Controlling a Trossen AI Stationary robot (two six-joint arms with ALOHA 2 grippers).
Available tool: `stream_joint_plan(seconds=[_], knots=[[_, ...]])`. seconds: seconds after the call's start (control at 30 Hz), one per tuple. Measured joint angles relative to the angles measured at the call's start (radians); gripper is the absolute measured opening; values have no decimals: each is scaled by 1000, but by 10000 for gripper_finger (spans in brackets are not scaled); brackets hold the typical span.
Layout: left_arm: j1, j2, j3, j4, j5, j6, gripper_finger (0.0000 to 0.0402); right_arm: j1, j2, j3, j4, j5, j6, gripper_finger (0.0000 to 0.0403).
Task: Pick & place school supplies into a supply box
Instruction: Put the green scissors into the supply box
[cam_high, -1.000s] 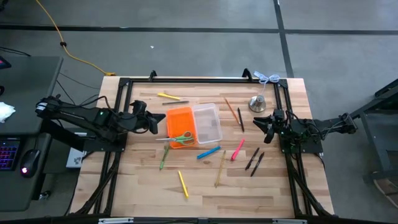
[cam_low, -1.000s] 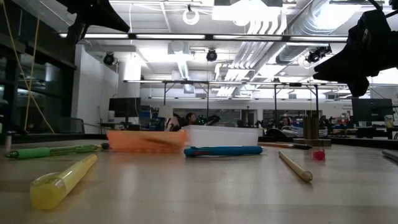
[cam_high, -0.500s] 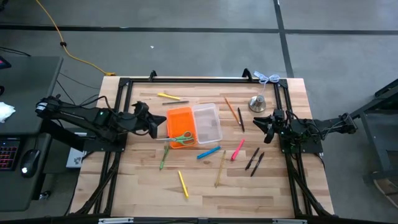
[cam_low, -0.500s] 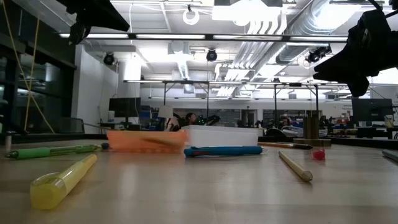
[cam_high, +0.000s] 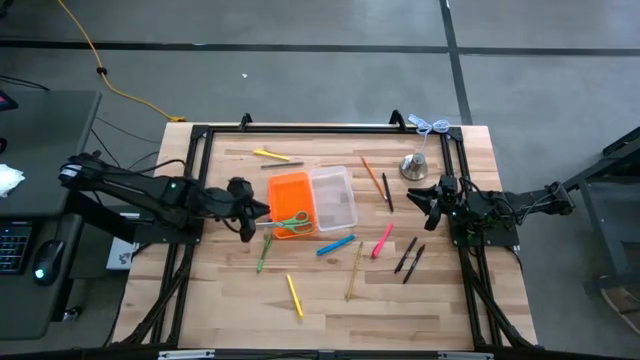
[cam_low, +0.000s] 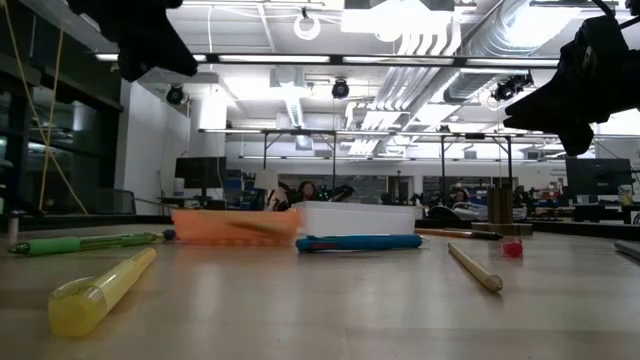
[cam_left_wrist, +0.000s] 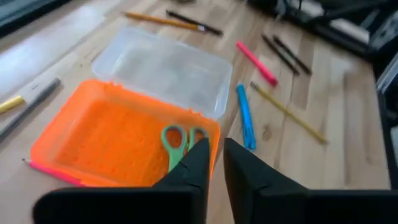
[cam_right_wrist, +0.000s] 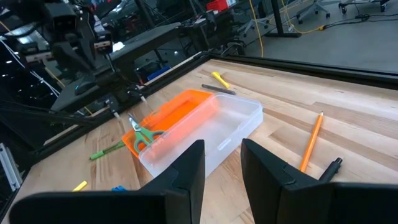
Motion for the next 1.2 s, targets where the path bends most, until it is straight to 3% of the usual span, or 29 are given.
stream_joint_plan(seconds=[0.27,0.53,0.87,1.2], knots=[[0,121,14,-6,48,117,153,0,0,0,0,0,0,83],[74,299,165,-185,117,215,193,0,0,0,-1,0,0,83],[246,444,304,-266,326,412,207,0,0,0,-1,-3,0,83],[282,586,336,-317,430,546,207,0,0,0,-3,-4,0,83]])
